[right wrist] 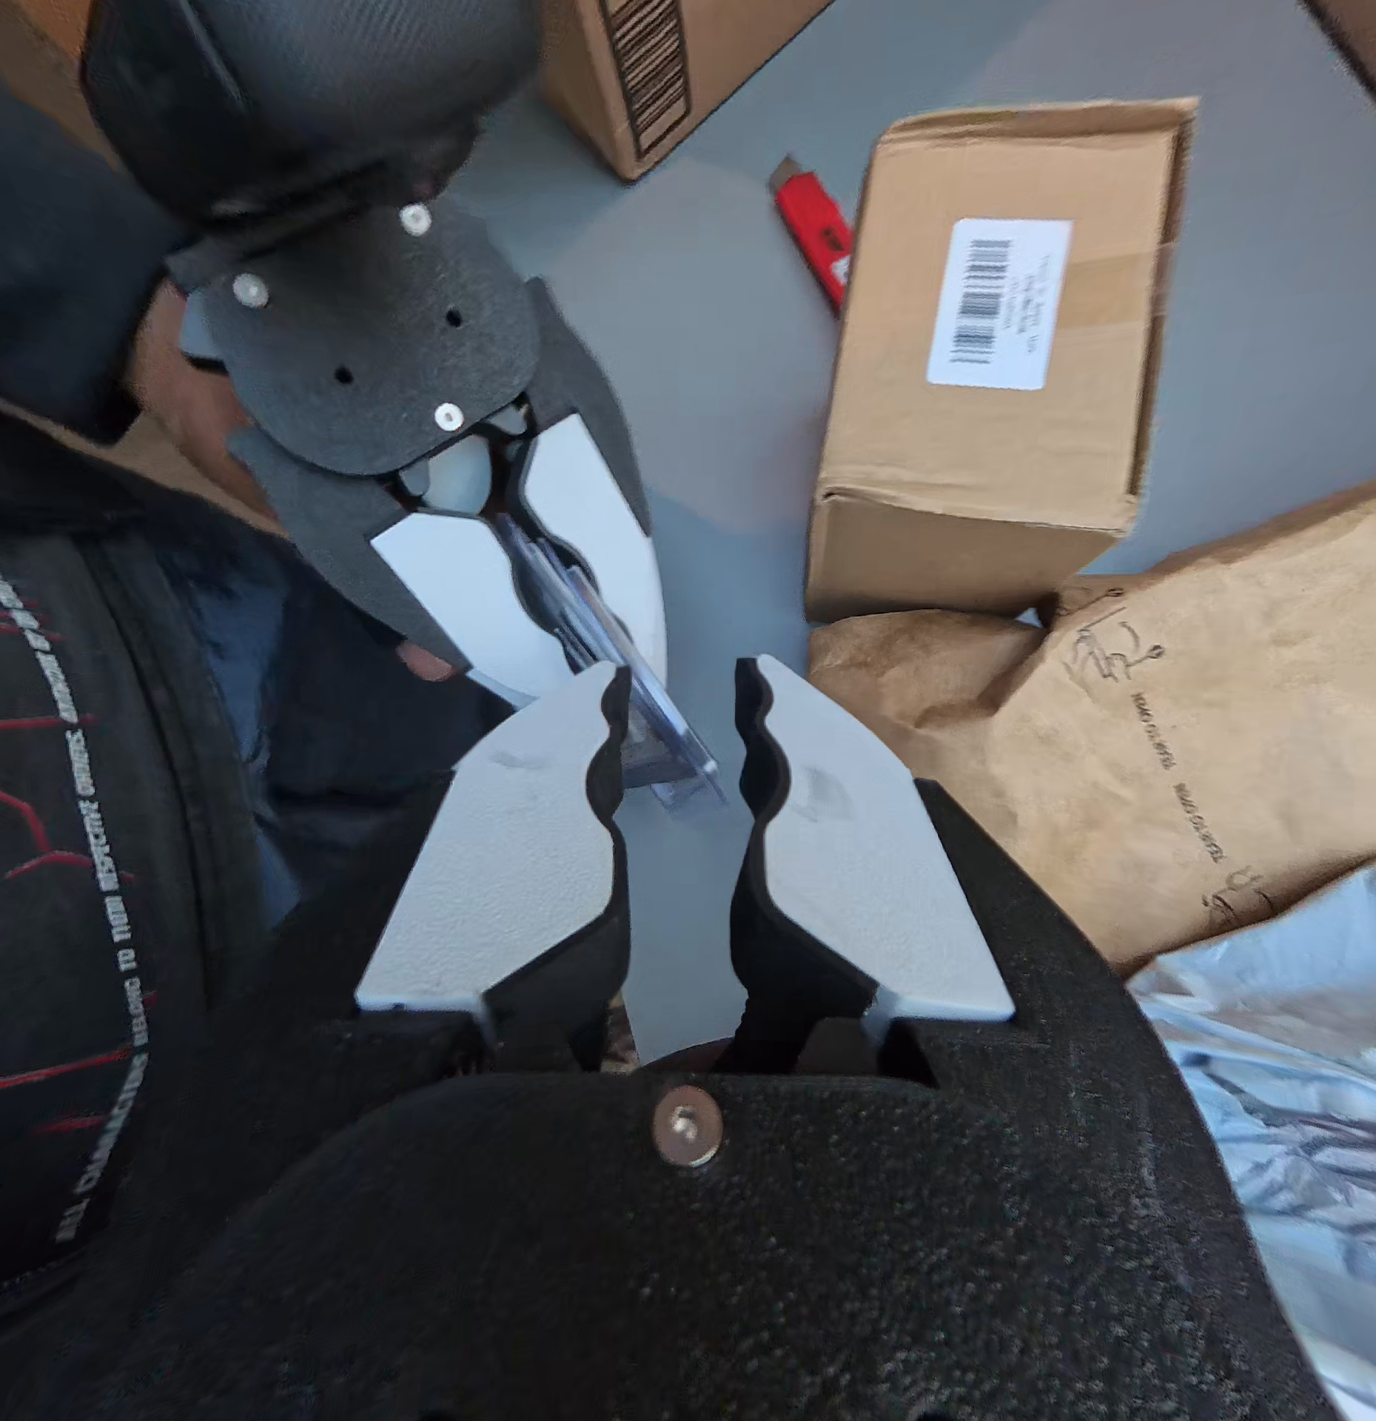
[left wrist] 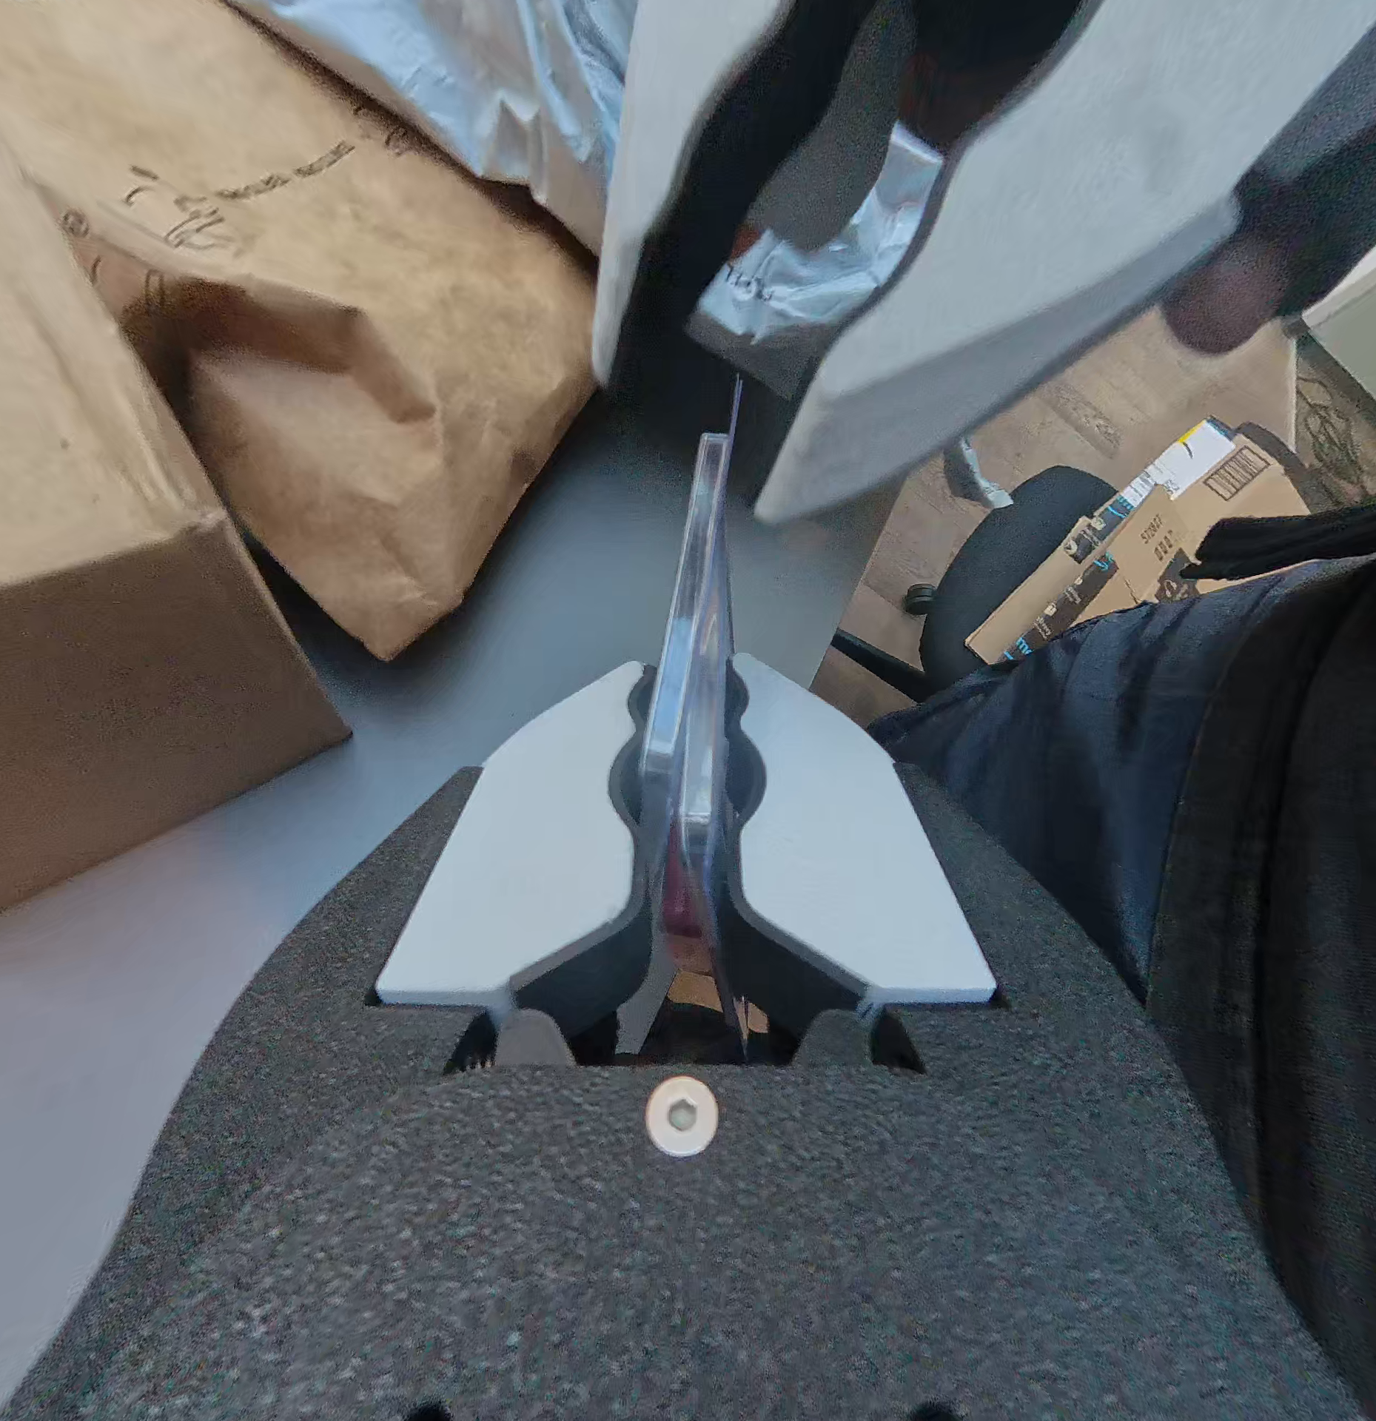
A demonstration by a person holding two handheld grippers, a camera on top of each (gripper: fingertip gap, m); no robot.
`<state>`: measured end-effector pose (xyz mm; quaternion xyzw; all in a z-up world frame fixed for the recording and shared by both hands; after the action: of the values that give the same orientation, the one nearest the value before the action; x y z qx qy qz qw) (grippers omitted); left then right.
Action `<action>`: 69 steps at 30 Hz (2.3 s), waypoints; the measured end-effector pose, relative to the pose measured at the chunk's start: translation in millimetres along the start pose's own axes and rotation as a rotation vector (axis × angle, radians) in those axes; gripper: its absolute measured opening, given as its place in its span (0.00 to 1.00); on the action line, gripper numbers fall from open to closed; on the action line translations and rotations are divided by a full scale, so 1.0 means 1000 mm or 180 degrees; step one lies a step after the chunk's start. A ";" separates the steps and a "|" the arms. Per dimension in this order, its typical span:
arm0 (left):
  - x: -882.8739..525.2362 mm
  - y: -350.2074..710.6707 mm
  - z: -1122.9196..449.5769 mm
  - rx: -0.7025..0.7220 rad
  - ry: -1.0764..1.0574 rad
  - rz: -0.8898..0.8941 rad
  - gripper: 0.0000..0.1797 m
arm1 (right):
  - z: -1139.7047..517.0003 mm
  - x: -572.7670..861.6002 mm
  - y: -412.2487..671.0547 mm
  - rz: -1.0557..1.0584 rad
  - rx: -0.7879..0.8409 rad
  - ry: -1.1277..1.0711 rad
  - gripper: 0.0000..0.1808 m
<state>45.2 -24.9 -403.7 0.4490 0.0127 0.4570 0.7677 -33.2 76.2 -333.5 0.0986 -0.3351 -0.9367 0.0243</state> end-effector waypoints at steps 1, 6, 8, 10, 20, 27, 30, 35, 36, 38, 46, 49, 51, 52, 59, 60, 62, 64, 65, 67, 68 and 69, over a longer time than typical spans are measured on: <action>-0.002 -0.004 0.003 0.0000 0.0060 0.0086 0.09 | 0.004 0.005 0.003 -0.0114 0.0082 -0.0154 0.16; -0.008 -0.024 0.024 0.0057 0.0247 0.0492 0.09 | 0.007 0.032 0.020 -0.0310 0.0018 -0.0920 0.50; -0.008 -0.029 0.031 0.0102 0.0263 0.0618 0.09 | -0.008 0.039 0.029 -0.0276 -0.0257 -0.0883 0.67; -0.008 -0.033 0.035 0.0117 0.0273 0.0703 0.09 | -0.025 0.043 0.040 -0.0263 -0.0489 -0.0830 0.77; 0.001 -0.039 0.047 0.0136 0.0303 0.0771 0.09 | -0.087 0.063 0.071 -0.0122 -0.1388 -0.1062 0.80; 0.003 -0.049 0.059 0.0176 0.0357 0.0857 0.09 | -0.116 0.075 0.072 -0.0108 -0.2085 -0.1044 0.77; 0.003 -0.052 0.063 0.0198 0.0374 0.0882 0.09 | -0.124 0.077 0.068 -0.0052 -0.2406 -0.1034 0.73; 0.005 -0.055 0.069 0.0224 0.0377 0.0889 0.09 | -0.126 0.078 0.071 -0.0070 -0.2595 -0.1006 0.70; 0.005 -0.056 0.070 0.0226 0.0375 0.0887 0.09 | -0.125 0.078 0.071 -0.0068 -0.2603 -0.1010 0.69; 0.005 -0.056 0.073 0.0234 0.0377 0.0876 0.09 | -0.125 0.077 0.070 -0.0077 -0.2613 -0.1009 0.68; 0.004 -0.057 0.082 0.0279 0.0336 0.0866 0.10 | -0.112 0.070 0.073 -0.0569 -0.2246 -0.0899 0.69; 0.003 -0.058 0.086 0.0264 0.0307 0.0847 0.10 | -0.101 0.066 0.077 -0.0744 -0.2073 -0.0875 0.67; 0.002 -0.057 0.088 0.0270 0.0278 0.0840 0.10 | -0.095 0.062 0.077 -0.0818 -0.1998 -0.0896 0.67; 0.002 -0.057 0.088 0.0274 0.0261 0.0837 0.10 | -0.092 0.060 0.077 -0.0849 -0.1965 -0.0910 0.68; 0.001 -0.058 0.090 0.0223 0.0127 0.0792 0.10 | -0.083 0.043 0.068 -0.1032 -0.1777 -0.0957 0.67; 0.002 -0.058 0.090 0.0209 0.0111 0.0779 0.10 | -0.083 0.040 0.067 -0.1052 -0.1753 -0.0963 0.67; 0.002 -0.060 0.091 0.0188 0.0079 0.0772 0.10 | -0.084 0.033 0.063 -0.1063 -0.1723 -0.0990 0.67; 0.002 -0.062 0.092 0.0169 0.0052 0.0769 0.10 | -0.087 0.028 0.059 -0.1037 -0.1708 -0.1041 0.67; 0.003 -0.062 0.093 0.0154 0.0044 0.0761 0.10 | -0.089 0.025 0.056 -0.1033 -0.1691 -0.1049 0.67; 0.003 -0.064 0.094 0.0127 0.0043 0.0730 0.10 | -0.093 0.021 0.051 -0.1082 -0.1652 -0.1022 0.67; 0.004 -0.065 0.095 0.0120 0.0040 0.0712 0.10 | -0.095 0.018 0.048 -0.1111 -0.1638 -0.1005 0.67; 0.004 -0.066 0.096 0.0114 0.0033 0.0694 0.10 | -0.096 0.016 0.045 -0.1138 -0.1612 -0.0992 0.68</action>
<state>134.3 -98.3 -391.1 0.4590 -0.0240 0.5399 0.7052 -30.4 -20.8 -380.5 0.0024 -0.0691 -0.9834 -0.1679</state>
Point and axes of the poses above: each gripper's, where its closed fingertips meet, z back along the fingers, y out of its top, x = y × z across the jaws, the point moved 9 cm from there along z, back along the fingers, and after that the axes turned 2 degrees about z, right-handed, at the moved point
